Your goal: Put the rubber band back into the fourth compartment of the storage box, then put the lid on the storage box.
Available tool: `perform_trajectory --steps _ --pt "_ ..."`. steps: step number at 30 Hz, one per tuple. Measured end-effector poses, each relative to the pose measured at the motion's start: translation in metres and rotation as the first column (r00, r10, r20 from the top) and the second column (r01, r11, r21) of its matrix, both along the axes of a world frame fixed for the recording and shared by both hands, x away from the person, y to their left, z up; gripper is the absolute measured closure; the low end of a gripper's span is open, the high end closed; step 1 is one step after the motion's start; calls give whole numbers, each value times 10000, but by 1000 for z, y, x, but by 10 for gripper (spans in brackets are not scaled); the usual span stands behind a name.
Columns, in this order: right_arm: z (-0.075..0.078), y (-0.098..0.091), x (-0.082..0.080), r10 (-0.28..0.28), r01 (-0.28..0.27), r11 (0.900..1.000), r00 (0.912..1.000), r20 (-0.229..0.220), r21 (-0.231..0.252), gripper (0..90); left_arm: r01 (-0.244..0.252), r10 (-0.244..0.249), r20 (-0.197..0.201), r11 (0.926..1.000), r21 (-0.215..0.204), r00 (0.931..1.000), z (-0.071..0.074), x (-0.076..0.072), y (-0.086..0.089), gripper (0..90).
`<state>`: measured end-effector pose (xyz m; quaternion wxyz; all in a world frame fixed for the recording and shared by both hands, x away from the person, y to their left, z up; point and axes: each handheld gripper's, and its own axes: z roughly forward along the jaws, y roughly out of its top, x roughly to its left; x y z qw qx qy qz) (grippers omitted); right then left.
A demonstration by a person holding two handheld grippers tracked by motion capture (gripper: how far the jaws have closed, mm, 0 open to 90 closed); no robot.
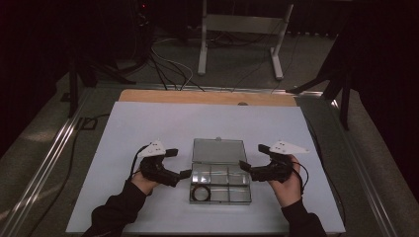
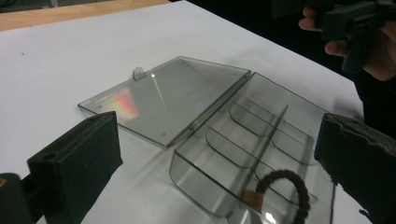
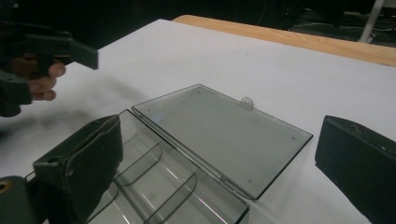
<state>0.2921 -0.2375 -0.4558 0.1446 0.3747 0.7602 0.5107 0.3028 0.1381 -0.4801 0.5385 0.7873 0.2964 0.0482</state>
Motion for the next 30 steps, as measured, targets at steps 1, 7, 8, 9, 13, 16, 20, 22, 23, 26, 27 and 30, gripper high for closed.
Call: perform_trajectory --steps 1,7,8,9,13,16,20,22,23,26,27,30 --pt "0 0 0 -9 9 10000 10000 -2 5 7 -40 40 -7 10000 -18 10000 1 2 -2 11" --pt "-3 -4 0 -24 24 9999 10000 41 108 7 -146 145 -52 9999 -64 9999 6 12 -11 11" --pt "-3 -5 0 -60 60 9999 10000 56 124 8 -140 140 -53 9999 -63 9999 6 14 -13 11" --pt "-3 -5 0 -98 97 9999 9999 58 118 7 -164 163 -100 9998 -78 9998 7 15 -14 11" --pt "-4 -6 1 -101 100 9998 9999 65 146 8 -132 129 -303 9999 -91 9995 8 23 -19 11" --pt "-5 -6 1 -65 64 9999 10000 42 132 8 -261 259 -466 9997 -29 9986 7 30 -20 11" --pt "-7 -5 1 -35 36 9999 10000 -39 101 8 -568 571 -571 9984 54 9967 6 37 -20 11" --pt "-7 -5 1 -27 27 9999 10000 -27 103 8 -626 625 -603 9980 4 9962 6 40 -21 11" --pt "-7 -5 1 -28 28 9999 10000 -18 101 8 -689 690 -583 9976 38 9959 6 41 -22 11" --pt "-7 -5 1 -47 47 9999 10000 -28 156 8 -964 966 -643 9953 52 9932 6 45 -23 12" --pt "-7 -6 1 -37 38 9999 10000 -46 157 8 -1053 1056 -651 9944 86 9923 6 46 -24 11" --pt "-8 -5 2 -23 24 9998 10000 -74 197 8 -1285 1284 -882 9917 43 9878 4 49 -26 12"
